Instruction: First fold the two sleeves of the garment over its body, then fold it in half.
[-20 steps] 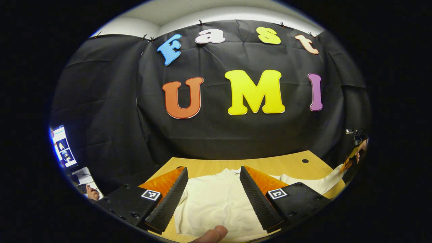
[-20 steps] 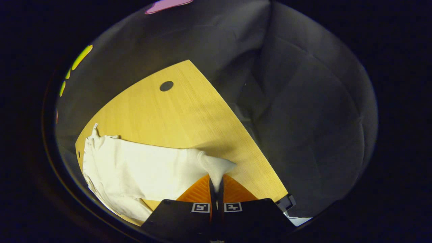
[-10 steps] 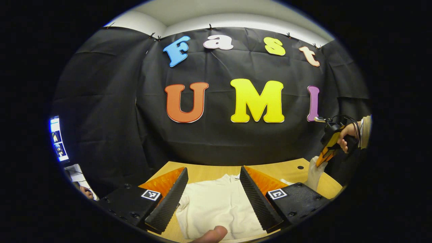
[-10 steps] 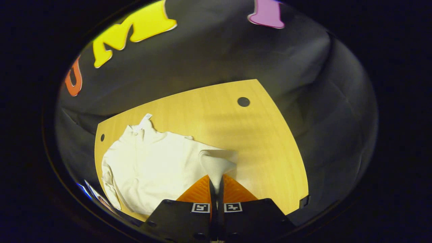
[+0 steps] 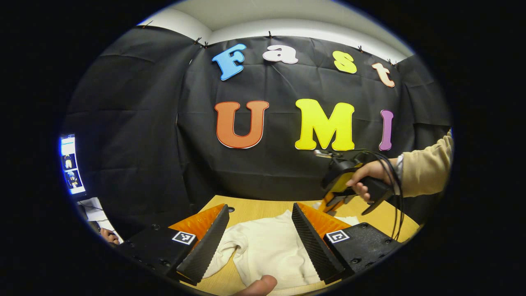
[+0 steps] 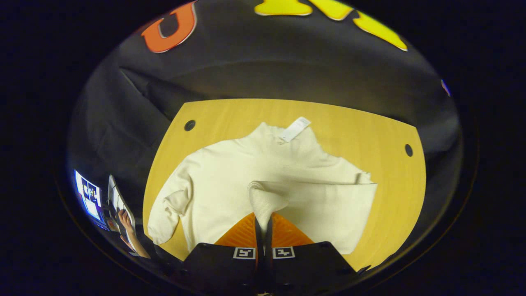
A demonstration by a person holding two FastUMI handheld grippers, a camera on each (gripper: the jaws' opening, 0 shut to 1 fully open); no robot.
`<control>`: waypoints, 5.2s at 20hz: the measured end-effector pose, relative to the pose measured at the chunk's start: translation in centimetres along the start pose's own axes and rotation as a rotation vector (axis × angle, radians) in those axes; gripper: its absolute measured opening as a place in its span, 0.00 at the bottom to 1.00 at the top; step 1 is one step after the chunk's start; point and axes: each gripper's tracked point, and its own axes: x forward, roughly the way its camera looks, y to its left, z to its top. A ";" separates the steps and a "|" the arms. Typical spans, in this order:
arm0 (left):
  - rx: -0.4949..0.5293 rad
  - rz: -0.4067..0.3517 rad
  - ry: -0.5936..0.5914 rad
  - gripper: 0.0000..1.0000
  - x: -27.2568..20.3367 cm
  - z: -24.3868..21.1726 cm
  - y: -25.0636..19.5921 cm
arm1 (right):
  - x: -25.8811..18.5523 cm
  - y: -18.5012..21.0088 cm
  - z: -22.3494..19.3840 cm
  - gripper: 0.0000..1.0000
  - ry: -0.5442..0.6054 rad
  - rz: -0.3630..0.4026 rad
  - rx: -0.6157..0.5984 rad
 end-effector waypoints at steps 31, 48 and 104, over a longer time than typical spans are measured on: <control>-0.066 0.288 0.127 0.99 -0.2 -7.1 12.8 | -1.3 6.9 -3.0 0.96 -0.135 0.090 -0.020; -0.596 0.788 0.908 0.98 -7.5 -33.1 24.3 | -8.9 1.0 -11.9 0.96 -0.129 0.105 -0.030; -0.222 0.029 0.976 0.10 19.9 -15.3 -14.3 | -24.2 -32.1 -15.3 0.96 -0.847 -0.364 0.143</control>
